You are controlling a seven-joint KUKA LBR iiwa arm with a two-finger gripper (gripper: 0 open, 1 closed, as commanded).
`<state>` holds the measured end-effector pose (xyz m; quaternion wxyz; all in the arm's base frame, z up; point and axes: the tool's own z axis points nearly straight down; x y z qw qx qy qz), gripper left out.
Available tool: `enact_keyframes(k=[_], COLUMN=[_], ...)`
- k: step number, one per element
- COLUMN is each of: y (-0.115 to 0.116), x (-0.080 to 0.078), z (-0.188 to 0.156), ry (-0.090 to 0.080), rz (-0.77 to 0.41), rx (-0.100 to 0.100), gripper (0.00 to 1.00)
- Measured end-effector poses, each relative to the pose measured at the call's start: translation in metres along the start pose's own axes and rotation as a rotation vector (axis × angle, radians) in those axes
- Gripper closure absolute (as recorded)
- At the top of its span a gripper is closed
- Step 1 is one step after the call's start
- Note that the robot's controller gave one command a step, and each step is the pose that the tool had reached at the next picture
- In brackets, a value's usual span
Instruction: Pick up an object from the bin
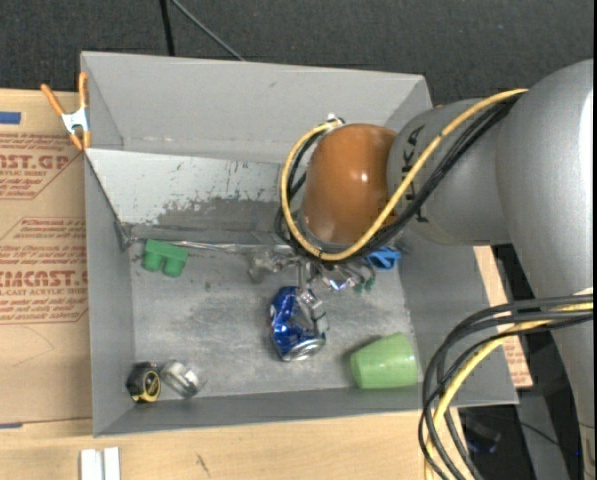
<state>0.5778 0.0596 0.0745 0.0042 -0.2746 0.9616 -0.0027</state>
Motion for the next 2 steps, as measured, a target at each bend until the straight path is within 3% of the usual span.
enact_keyframes(k=[1, 2], y=[0.002, 0.017], x=[-0.001, 0.014], z=[-0.001, -0.022], ry=[0.0, 0.003], rz=[0.002, -0.173], rx=[-0.004, -0.008], gripper=[1.0, 1.0])
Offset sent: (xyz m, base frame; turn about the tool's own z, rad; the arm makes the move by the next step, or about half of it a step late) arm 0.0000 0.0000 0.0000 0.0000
